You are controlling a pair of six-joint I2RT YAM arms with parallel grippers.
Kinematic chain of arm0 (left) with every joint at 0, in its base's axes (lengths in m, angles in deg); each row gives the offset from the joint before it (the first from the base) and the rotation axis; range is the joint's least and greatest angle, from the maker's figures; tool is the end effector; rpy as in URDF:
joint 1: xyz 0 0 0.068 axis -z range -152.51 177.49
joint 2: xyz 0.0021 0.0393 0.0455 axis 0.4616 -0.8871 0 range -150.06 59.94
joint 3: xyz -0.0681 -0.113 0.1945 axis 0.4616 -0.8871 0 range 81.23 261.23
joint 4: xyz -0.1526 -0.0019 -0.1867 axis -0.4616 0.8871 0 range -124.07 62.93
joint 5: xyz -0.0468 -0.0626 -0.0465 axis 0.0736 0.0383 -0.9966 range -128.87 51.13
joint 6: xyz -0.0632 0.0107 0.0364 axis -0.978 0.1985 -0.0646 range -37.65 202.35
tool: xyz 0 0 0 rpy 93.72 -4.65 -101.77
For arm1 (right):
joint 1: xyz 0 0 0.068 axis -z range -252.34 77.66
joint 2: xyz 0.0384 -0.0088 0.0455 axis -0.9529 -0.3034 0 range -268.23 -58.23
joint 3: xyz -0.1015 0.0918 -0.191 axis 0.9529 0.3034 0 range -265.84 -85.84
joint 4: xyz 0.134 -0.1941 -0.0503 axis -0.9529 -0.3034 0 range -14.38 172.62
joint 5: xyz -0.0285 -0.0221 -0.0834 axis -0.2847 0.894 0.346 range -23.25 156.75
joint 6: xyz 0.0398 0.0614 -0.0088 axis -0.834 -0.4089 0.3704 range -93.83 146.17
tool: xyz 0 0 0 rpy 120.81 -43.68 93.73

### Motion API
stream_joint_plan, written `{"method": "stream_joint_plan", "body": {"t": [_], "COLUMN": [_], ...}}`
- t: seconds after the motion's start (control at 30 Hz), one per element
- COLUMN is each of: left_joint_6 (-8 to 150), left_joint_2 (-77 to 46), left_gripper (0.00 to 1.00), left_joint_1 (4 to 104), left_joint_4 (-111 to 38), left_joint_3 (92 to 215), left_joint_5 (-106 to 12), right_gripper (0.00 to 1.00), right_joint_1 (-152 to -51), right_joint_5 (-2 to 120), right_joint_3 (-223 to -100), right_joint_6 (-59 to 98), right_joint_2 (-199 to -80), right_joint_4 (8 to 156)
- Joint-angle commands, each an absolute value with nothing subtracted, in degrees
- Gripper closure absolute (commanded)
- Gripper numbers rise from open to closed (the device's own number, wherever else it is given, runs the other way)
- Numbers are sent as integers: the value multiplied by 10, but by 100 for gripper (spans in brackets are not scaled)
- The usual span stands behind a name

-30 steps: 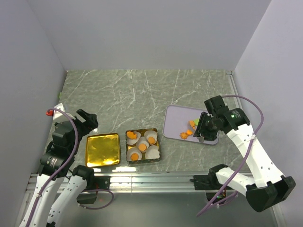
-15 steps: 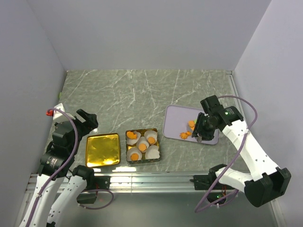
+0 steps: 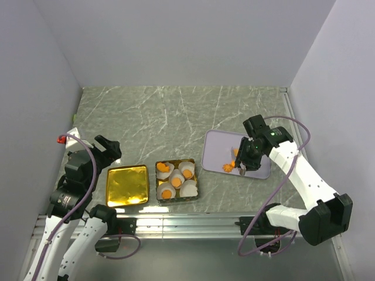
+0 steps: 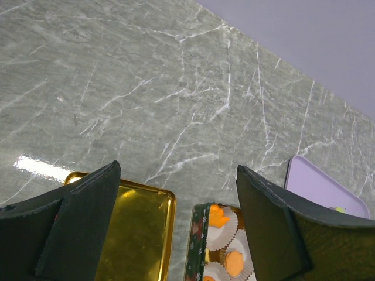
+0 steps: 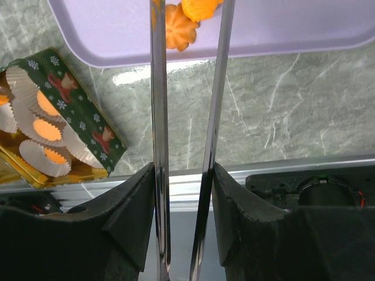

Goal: Pack the cookies

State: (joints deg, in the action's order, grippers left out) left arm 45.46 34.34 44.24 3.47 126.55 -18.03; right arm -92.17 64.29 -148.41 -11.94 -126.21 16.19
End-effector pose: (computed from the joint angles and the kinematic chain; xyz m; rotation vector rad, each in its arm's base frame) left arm 0.1331 -0.0173 0.3021 -0.5692 1.7835 -0.3059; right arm 0.1928 0.0723 0.2317 0.4463 2.8373 0.2761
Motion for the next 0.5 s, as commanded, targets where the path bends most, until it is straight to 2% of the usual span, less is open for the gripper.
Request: {"method": "stream_joint_plan", "body": {"t": [0.0,0.47], "left_joint_6": [458,461], "left_joint_2": [340,337], "left_gripper": [14,15], "left_joint_1": [444,444], "left_joint_4": [21,18], "left_joint_3": [1268,1268], "left_joint_5": [-179,-184], "right_gripper": [53,57], "right_joint_1": [-918,-919], "right_joint_5": [646,639], "right_joint_3": [-1500,-1548], "right_joint_6": [-111,-114], "right_joint_2": [-1271,-1270], "right_joint_4": [185,151]}}
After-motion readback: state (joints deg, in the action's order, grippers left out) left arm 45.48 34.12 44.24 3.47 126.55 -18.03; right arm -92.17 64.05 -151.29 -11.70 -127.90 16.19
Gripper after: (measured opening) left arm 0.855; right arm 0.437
